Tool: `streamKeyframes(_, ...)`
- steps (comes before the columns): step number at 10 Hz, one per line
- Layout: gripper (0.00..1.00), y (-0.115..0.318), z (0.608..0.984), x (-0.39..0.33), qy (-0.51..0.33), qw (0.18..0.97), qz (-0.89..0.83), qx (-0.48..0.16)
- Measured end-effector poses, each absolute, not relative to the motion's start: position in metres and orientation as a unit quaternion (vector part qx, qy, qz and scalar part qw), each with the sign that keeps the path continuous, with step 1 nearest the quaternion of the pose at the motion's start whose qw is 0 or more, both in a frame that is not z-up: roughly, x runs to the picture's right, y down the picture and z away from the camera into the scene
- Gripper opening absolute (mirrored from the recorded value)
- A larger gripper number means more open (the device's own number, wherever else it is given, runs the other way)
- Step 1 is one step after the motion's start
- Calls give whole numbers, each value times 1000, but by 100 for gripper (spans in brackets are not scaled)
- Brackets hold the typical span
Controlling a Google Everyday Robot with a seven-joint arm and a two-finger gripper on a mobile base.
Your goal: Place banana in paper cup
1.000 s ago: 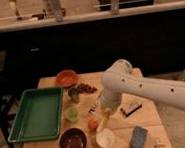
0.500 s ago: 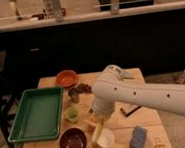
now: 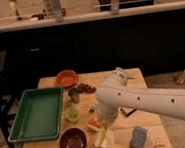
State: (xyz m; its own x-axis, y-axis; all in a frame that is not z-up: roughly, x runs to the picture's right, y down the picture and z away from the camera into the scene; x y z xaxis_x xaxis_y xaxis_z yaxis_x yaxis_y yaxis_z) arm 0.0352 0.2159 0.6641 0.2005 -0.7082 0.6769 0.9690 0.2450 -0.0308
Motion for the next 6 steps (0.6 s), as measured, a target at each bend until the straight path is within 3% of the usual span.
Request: streamKeyframes(6, 0, 226, 668, 39, -284, 742, -556, -244)
